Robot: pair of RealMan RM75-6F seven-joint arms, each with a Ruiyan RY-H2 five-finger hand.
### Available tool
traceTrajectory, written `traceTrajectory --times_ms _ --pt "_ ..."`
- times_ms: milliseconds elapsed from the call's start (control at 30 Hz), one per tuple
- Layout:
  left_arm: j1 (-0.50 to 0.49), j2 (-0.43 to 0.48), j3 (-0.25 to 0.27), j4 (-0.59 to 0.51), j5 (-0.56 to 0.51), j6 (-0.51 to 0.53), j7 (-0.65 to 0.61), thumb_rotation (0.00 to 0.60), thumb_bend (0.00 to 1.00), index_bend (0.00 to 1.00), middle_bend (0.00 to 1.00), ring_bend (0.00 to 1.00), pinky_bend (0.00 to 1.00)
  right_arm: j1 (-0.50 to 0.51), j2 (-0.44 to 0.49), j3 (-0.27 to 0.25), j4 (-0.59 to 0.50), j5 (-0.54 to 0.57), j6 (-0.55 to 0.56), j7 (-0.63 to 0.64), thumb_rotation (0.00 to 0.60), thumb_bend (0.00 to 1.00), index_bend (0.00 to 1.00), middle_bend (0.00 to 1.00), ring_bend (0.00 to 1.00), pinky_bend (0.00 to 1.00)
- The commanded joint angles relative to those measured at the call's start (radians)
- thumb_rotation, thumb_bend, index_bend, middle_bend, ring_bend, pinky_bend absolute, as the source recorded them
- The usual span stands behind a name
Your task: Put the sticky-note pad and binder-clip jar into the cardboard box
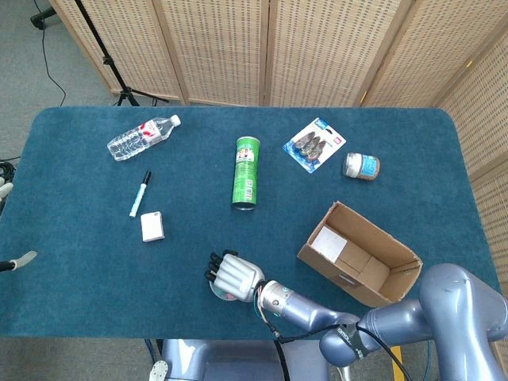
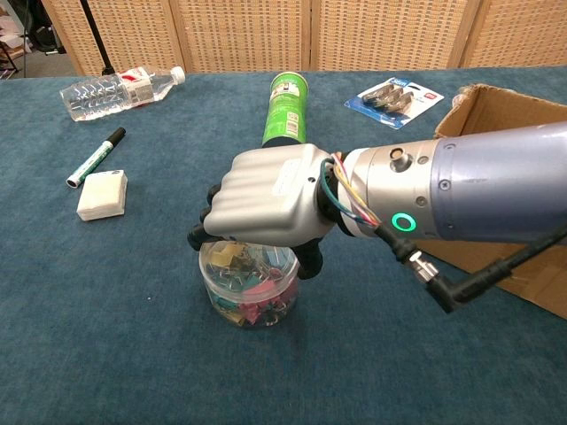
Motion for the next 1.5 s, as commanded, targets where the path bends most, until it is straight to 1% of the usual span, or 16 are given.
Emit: traceTrajectory --times_ms 33,100,200,300,433,467,500,567,667,767,833,900,1067,1267,1400,1500 --pt "-0.001 0.000 0.000 -0.001 -0.001 -0.002 0.000 0.600 0.00 0.00 0.00 0.00 0.00 -0.029 0.002 -0.008 0.029 -0.115 -0.019 0.110 0.600 0.73 0.61 0.51 0.39 0.55" --pt "-0.001 0.000 -0.001 -0.002 -0.003 -0.005 0.001 0.600 0.00 0.00 0.00 0.00 0.00 -0.043 0.009 -0.007 0.037 -0.184 -0.014 0.167 0.600 0.77 0.62 0.52 0.40 0.55" --pt "-0.002 -0.001 -0.001 -0.005 0.003 -0.005 0.003 0.600 0.00 0.00 0.00 0.00 0.00 -0.058 0.024 -0.001 0.044 -0.261 0.003 0.234 0.600 0.78 0.62 0.53 0.40 0.55" --pt "-0.002 -0.002 0.001 -0.004 0.011 -0.002 0.010 0.600 0.00 0.00 0.00 0.00 0.00 -0.072 0.050 0.016 0.046 -0.322 0.030 0.299 0.600 0.78 0.62 0.53 0.40 0.55" --pt "-0.005 -0.002 0.001 -0.007 0.009 -0.010 0.012 0.600 0.00 0.00 0.00 0.00 0.00 -0.095 0.113 0.050 0.014 -0.363 0.071 0.386 0.600 0.82 0.63 0.54 0.40 0.55" --pt "-0.007 -0.002 0.001 -0.005 0.010 -0.014 0.011 0.600 0.00 0.00 0.00 0.00 0.00 -0.102 0.135 0.061 0.001 -0.371 0.083 0.410 0.600 0.83 0.63 0.54 0.40 0.55" --pt "-0.010 -0.003 0.002 -0.003 0.013 -0.021 0.010 0.600 0.00 0.00 0.00 0.00 0.00 -0.125 0.183 0.104 -0.026 -0.367 0.138 0.459 0.600 0.83 0.63 0.55 0.40 0.55" --pt "-0.014 -0.004 0.002 -0.002 0.012 -0.026 0.012 0.600 0.00 0.00 0.00 0.00 0.00 -0.152 0.283 0.130 -0.070 -0.395 0.169 0.534 0.600 0.83 0.63 0.55 0.40 0.55" --pt "-0.016 -0.005 0.001 -0.004 0.012 -0.029 0.020 0.600 0.00 0.00 0.00 0.00 0.00 -0.186 0.386 0.152 -0.094 -0.428 0.199 0.620 0.600 0.83 0.63 0.55 0.40 0.55" --pt "-0.017 -0.006 0.000 -0.008 0.013 -0.030 0.032 0.600 0.00 0.00 0.00 0.00 0.00 -0.226 0.465 0.163 -0.094 -0.446 0.234 0.683 0.600 0.83 0.63 0.55 0.40 0.55" --pt "-0.018 -0.008 0.000 -0.013 0.015 -0.028 0.047 0.600 0.00 0.00 0.00 0.00 0.00 -0.267 0.540 0.157 -0.095 -0.473 0.261 0.743 0.600 0.83 0.63 0.55 0.40 0.55" --pt "-0.018 -0.007 0.001 -0.019 0.017 -0.027 0.054 0.600 0.00 0.00 0.00 0.00 0.00 -0.299 0.588 0.145 -0.092 -0.504 0.277 0.794 0.600 0.84 0.63 0.55 0.40 0.55" --pt "-0.014 -0.007 0.004 -0.029 0.025 -0.020 0.068 0.600 0.00 0.00 0.00 0.00 0.00 -0.396 0.675 0.070 -0.034 -0.622 0.334 0.907 0.600 0.85 0.63 0.55 0.40 0.55" --pt "-0.017 -0.009 0.007 -0.038 0.026 -0.028 0.085 0.600 0.00 0.00 0.00 0.00 0.00 -0.492 0.714 -0.013 0.063 -0.756 0.414 1.013 0.600 0.85 0.63 0.55 0.40 0.55" --pt "-0.022 -0.011 0.007 -0.046 0.025 -0.037 0.100 0.600 0.00 0.00 0.00 0.00 0.00 -0.541 0.711 -0.050 0.136 -0.821 0.460 1.051 0.600 0.85 0.63 0.55 0.40 0.55" --pt "-0.024 -0.013 0.008 -0.052 0.024 -0.041 0.110 0.600 0.00 0.00 0.00 0.00 0.00 -0.568 0.696 -0.067 0.196 -0.849 0.478 1.069 0.600 0.85 0.63 0.55 0.40 0.55"
